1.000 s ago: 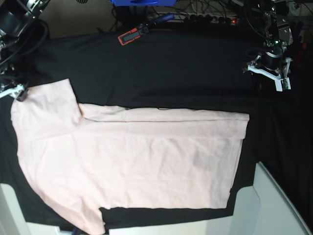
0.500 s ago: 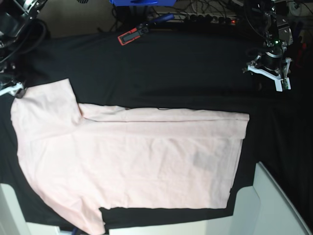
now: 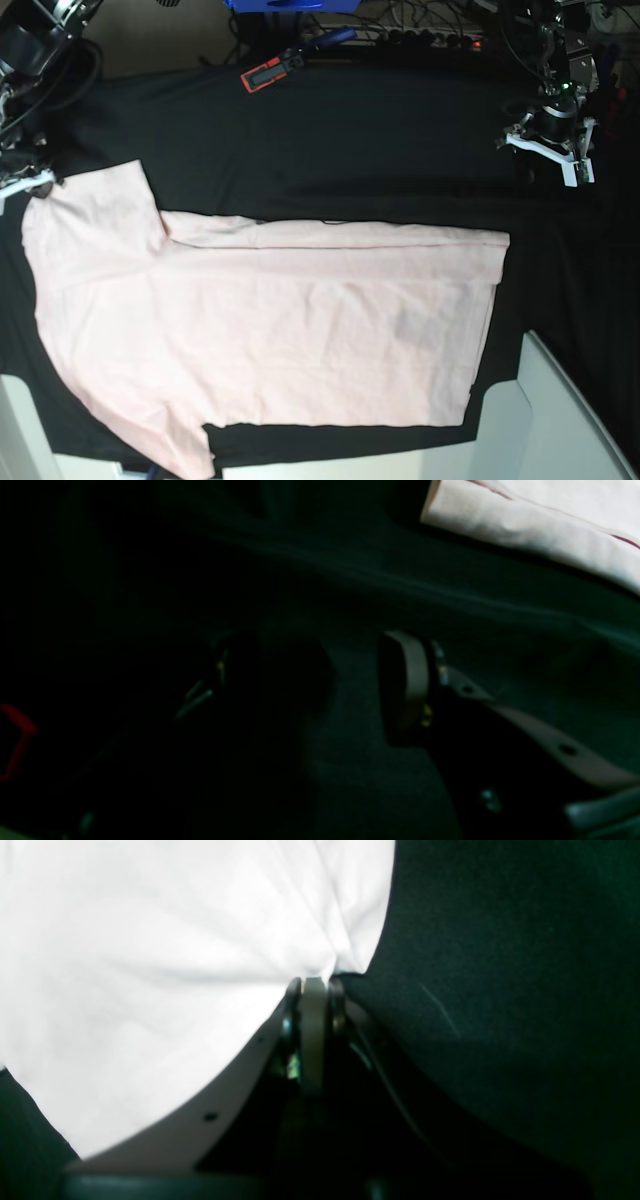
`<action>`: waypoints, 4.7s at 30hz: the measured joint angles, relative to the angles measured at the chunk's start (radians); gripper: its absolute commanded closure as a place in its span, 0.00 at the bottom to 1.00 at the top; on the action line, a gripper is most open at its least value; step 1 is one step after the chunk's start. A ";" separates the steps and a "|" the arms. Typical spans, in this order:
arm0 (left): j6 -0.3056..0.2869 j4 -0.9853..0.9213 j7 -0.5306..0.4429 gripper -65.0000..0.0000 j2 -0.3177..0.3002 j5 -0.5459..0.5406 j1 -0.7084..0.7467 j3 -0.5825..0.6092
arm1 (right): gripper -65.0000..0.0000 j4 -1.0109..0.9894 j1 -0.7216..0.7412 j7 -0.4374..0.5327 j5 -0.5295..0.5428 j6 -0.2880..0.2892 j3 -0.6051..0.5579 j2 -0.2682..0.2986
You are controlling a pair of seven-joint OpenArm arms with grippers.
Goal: Fold the T-shirt properly
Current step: 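Reach the right gripper down to the folded edge and grasp it, then lower the left gripper to the folded edge and grasp it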
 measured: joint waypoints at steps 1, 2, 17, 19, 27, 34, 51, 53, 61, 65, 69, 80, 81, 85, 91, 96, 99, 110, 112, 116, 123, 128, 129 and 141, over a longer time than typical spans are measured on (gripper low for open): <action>0.000 0.000 0.000 0.44 0.000 0.000 0.000 0.000 | 1.00 0.018 -0.002 -0.020 -0.004 0.000 0.000 -0.003; 0.000 0.000 0.000 0.44 0.000 0.000 0.000 0.000 | 1.00 0.043 -0.005 -0.050 -0.008 -0.004 -0.021 -0.004; 0.000 0.000 0.000 0.44 0.004 0.000 0.010 0.000 | 1.00 0.286 0.119 -0.341 -0.007 -0.003 -0.193 -0.020; 0.000 0.000 0.004 0.44 0.005 0.000 0.013 0.000 | 1.00 0.286 0.142 -0.355 -0.008 -0.003 -0.193 -0.028; 0.000 0.000 0.003 0.44 0.004 0.000 0.012 0.000 | 1.00 0.285 0.230 -0.400 -0.011 -0.004 -0.255 -0.031; 0.003 0.000 0.003 0.44 0.004 0.000 0.012 0.000 | 1.00 0.151 0.322 -0.352 -0.005 -0.055 -0.294 -0.023; -0.004 -0.069 -0.002 0.44 0.004 0.000 0.003 0.000 | 1.00 -0.259 0.539 -0.093 -0.010 -0.068 -0.293 0.056; -0.004 -0.069 -0.002 0.44 0.004 0.000 0.003 0.000 | 1.00 -0.274 0.545 -0.072 -0.010 -0.067 -0.294 0.051; -0.004 -0.069 -0.003 0.44 0.003 0.000 0.006 0.000 | 1.00 -0.290 0.575 0.036 -0.011 -0.137 -0.293 0.050; -0.004 -0.069 -0.003 0.44 0.002 0.000 0.009 0.000 | 1.00 -0.386 0.615 0.112 -0.005 -0.165 -0.294 0.056; -0.004 -0.069 -0.004 0.44 0.001 -0.001 0.010 0.000 | 1.00 -0.490 0.647 0.180 -0.010 -0.169 -0.294 0.067; -0.004 -0.069 -0.004 0.44 0.000 0.000 0.012 0.000 | 1.00 -0.564 0.677 0.275 -0.007 -0.258 -0.293 0.090; -0.004 -0.069 -0.004 0.44 0.000 0.000 0.012 0.000 | 1.00 -0.564 0.677 0.275 -0.007 -0.260 -0.293 0.092; -0.004 -0.069 -0.004 0.44 0.001 0.000 0.012 0.000 | 0.92 -0.564 0.677 0.275 -0.006 -0.277 -0.289 0.085; -0.004 -0.069 -0.004 0.44 0.001 0.000 0.012 0.000 | 0.39 -0.561 0.676 0.278 -0.002 -0.278 -0.269 0.083; -0.004 -0.069 -0.003 0.44 0.000 0.000 0.012 0.000 | 0.28 -0.488 0.629 0.273 0.159 -0.274 -0.087 0.086; -0.004 -0.068 -0.005 0.44 -0.001 0.000 0.012 0.000 | 0.28 -0.368 0.534 0.169 0.163 -0.292 -0.155 0.115; 0.002 -0.023 -0.003 0.44 0.043 -0.002 -0.002 0.002 | 0.27 0.176 0.076 -0.100 0.514 -0.312 0.080 -0.051; -0.007 -0.024 -0.002 0.44 0.048 -0.003 0.003 0.008 | 0.27 0.190 0.061 -0.105 0.564 -0.334 0.102 -0.069; 0.002 -0.026 0.000 0.44 0.036 -0.003 0.009 -0.001 | 0.27 0.186 0.036 -0.145 0.600 -0.327 0.086 -0.114; 0.000 -0.026 0.000 0.44 0.032 -0.003 0.010 0.000 | 0.27 0.058 0.042 -0.117 0.610 -0.326 0.097 -0.088; 0.000 -0.026 0.000 0.44 0.032 -0.003 0.012 0.000 | 0.28 -0.042 0.067 -0.072 0.620 -0.274 0.093 -0.074; 0.000 -0.026 0.000 0.44 0.032 -0.003 0.012 0.000 | 0.28 -0.063 0.079 -0.073 0.620 -0.274 0.093 -0.061; 0.000 -0.023 -0.001 0.44 0.018 -0.008 0.017 -0.002 | 0.36 -0.127 0.121 -0.051 0.623 -0.267 0.093 -0.048</action>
